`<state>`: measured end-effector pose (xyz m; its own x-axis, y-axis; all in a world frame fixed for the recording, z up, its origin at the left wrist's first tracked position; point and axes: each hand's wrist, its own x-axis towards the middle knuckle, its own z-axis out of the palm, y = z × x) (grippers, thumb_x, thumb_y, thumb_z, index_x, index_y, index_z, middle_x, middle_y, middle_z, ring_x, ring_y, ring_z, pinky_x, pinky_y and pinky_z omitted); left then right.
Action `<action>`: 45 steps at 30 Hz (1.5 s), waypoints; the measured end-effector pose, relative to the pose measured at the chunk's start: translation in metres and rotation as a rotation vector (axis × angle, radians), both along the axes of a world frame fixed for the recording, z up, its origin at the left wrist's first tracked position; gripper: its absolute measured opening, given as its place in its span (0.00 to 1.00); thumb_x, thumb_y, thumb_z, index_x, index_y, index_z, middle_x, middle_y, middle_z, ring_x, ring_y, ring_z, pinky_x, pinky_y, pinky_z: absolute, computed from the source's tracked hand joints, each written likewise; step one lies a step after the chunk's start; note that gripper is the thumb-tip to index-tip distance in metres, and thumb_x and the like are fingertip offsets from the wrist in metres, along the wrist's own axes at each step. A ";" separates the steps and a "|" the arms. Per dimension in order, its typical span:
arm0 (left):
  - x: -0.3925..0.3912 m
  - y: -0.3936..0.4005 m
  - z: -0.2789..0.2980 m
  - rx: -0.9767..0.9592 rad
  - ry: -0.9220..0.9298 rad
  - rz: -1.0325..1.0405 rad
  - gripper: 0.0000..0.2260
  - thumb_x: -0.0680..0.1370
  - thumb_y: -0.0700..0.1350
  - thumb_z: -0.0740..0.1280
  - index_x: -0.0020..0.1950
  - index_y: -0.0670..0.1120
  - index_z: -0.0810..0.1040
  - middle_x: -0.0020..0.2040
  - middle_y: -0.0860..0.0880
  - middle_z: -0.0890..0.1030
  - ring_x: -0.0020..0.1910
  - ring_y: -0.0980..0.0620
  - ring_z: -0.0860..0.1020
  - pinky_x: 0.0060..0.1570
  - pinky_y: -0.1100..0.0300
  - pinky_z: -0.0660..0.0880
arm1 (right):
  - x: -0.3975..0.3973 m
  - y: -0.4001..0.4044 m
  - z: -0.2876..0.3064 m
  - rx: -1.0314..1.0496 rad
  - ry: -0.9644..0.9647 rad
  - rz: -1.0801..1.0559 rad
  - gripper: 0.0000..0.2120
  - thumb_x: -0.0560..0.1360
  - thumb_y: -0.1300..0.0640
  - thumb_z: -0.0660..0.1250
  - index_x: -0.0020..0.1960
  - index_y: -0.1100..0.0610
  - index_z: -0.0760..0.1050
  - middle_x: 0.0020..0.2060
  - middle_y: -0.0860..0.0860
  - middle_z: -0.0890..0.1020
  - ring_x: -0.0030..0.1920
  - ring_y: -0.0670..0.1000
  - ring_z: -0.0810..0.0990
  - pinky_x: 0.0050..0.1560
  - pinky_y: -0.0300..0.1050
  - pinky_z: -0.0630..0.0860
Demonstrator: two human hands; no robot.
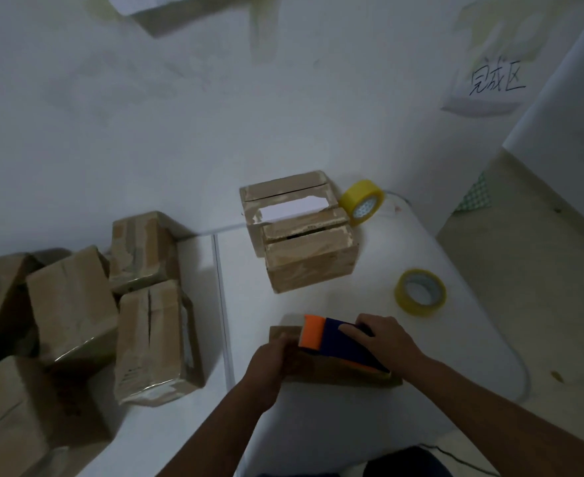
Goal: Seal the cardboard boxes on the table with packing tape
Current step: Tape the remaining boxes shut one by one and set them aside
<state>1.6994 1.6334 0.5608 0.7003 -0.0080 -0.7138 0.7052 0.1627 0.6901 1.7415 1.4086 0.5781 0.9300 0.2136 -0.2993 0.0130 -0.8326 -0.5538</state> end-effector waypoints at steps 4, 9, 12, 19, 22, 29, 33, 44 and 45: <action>0.009 -0.004 0.001 -0.105 0.086 0.144 0.14 0.84 0.48 0.61 0.56 0.41 0.82 0.50 0.41 0.86 0.51 0.44 0.83 0.48 0.53 0.80 | 0.001 -0.002 -0.003 0.009 -0.010 0.006 0.23 0.79 0.39 0.59 0.44 0.59 0.76 0.37 0.53 0.79 0.34 0.47 0.76 0.33 0.34 0.66; 0.012 -0.005 0.007 -0.126 0.081 0.130 0.11 0.82 0.46 0.64 0.58 0.41 0.81 0.54 0.38 0.83 0.54 0.43 0.81 0.52 0.51 0.78 | 0.000 -0.005 -0.003 0.023 -0.004 0.027 0.24 0.79 0.39 0.58 0.44 0.60 0.75 0.37 0.55 0.79 0.35 0.49 0.76 0.34 0.37 0.67; 0.012 -0.005 0.008 -0.107 0.051 0.099 0.12 0.80 0.45 0.67 0.59 0.40 0.81 0.54 0.38 0.83 0.52 0.43 0.82 0.52 0.51 0.79 | 0.001 -0.006 -0.001 0.034 0.002 0.035 0.23 0.79 0.39 0.57 0.43 0.58 0.74 0.36 0.53 0.78 0.33 0.47 0.74 0.34 0.36 0.66; 0.007 -0.008 0.011 -0.110 0.027 0.108 0.08 0.81 0.43 0.66 0.55 0.40 0.81 0.49 0.39 0.83 0.47 0.45 0.82 0.43 0.55 0.78 | 0.001 -0.006 0.001 0.081 0.010 0.037 0.24 0.79 0.38 0.58 0.43 0.59 0.75 0.38 0.54 0.79 0.34 0.47 0.75 0.36 0.38 0.68; 0.007 -0.005 0.011 -0.131 0.043 0.111 0.11 0.79 0.43 0.68 0.59 0.40 0.81 0.52 0.38 0.83 0.48 0.46 0.82 0.43 0.56 0.79 | 0.001 -0.009 0.001 0.091 0.018 0.038 0.23 0.78 0.38 0.58 0.44 0.58 0.76 0.39 0.53 0.80 0.37 0.49 0.78 0.37 0.40 0.70; 0.011 -0.003 0.005 -0.186 0.157 0.067 0.06 0.77 0.37 0.70 0.53 0.40 0.83 0.46 0.41 0.82 0.42 0.50 0.80 0.44 0.59 0.77 | -0.003 -0.012 0.005 0.128 0.030 0.020 0.22 0.78 0.39 0.59 0.45 0.57 0.77 0.39 0.51 0.81 0.38 0.48 0.79 0.36 0.38 0.71; 0.012 -0.001 0.013 -0.119 0.189 -0.016 0.02 0.77 0.35 0.69 0.49 0.40 0.80 0.40 0.42 0.82 0.40 0.49 0.80 0.38 0.59 0.78 | -0.006 -0.009 0.007 0.131 0.037 0.037 0.21 0.78 0.38 0.60 0.44 0.55 0.77 0.39 0.50 0.80 0.38 0.46 0.78 0.37 0.40 0.73; 0.013 0.004 0.016 0.201 -0.072 -0.154 0.08 0.81 0.41 0.65 0.57 0.45 0.82 0.50 0.42 0.85 0.52 0.42 0.83 0.58 0.45 0.79 | -0.004 0.006 0.020 0.032 -0.075 0.070 0.23 0.77 0.35 0.58 0.43 0.55 0.76 0.37 0.51 0.80 0.37 0.49 0.78 0.39 0.46 0.75; 0.013 0.003 0.015 0.225 -0.087 -0.145 0.07 0.81 0.41 0.65 0.56 0.45 0.82 0.50 0.42 0.85 0.52 0.43 0.83 0.57 0.46 0.79 | -0.003 0.007 0.023 0.020 -0.088 0.083 0.23 0.77 0.35 0.58 0.44 0.55 0.76 0.37 0.51 0.80 0.37 0.49 0.78 0.38 0.45 0.75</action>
